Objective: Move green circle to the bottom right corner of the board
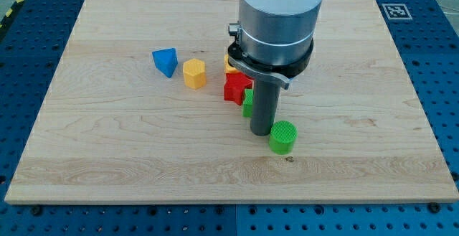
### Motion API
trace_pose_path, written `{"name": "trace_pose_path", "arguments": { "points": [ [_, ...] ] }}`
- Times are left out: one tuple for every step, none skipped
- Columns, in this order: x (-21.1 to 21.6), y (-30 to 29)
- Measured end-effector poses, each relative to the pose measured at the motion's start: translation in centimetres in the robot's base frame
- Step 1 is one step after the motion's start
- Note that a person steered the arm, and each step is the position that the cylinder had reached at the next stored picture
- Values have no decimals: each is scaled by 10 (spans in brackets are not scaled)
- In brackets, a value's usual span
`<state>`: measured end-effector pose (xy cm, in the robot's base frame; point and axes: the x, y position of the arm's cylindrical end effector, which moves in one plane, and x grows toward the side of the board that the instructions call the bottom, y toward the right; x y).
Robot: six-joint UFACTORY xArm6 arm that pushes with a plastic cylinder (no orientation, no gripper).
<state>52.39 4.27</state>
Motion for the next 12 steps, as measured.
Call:
{"name": "trace_pose_path", "arguments": {
  "points": [
    [3,-5],
    [12,-15],
    [12,3],
    [12,24],
    [15,40],
    [21,71],
    [22,76],
    [37,54],
    [47,74],
    [47,111],
    [45,114],
    [22,121]
  ]
}}
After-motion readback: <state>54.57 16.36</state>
